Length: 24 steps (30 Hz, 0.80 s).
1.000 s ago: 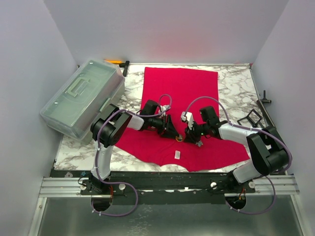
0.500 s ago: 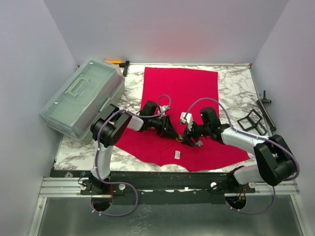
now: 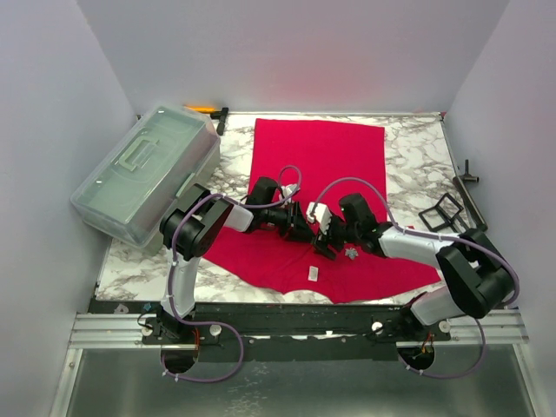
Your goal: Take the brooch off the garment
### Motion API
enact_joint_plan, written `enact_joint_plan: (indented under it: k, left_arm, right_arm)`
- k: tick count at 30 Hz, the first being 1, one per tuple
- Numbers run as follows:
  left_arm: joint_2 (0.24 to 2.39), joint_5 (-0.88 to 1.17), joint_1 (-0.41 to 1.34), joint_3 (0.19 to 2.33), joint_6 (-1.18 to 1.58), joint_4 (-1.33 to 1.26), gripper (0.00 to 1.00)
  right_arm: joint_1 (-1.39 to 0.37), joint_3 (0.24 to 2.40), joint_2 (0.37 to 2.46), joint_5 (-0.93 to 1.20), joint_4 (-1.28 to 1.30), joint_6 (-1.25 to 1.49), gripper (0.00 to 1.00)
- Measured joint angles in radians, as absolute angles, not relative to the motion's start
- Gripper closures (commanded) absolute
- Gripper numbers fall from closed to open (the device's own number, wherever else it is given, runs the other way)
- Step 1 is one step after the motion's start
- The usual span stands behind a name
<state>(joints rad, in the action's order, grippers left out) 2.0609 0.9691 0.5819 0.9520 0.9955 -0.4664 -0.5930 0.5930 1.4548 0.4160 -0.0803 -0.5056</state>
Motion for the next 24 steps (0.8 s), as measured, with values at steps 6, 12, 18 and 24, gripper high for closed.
enact_joint_plan:
  k: [6,12,18,24]
  left_arm:
    - [2.061,0.976,0.582,0.949,1.016,-0.493,0.69]
    - [2.061,0.977,0.58,0.944,1.028,-0.507,0.69]
    - [2.061,0.978,0.564,0.933,1.032,-0.516,0.68]
    - [2.061,0.978,0.556,0.925,1.032,-0.516,0.68]
  right_arm:
    - [-0.609,0.594,1.48,0.357,-0.096,-0.489,0.41]
    - [-0.61,0.593,1.463,0.3,-0.115,-0.464,0.51]
    - [-0.61,0.591,1.419,0.268,-0.121,-0.46,0.57]
    - [-0.61,0.591,1.417,0.252,-0.122,-0.46,0.7]
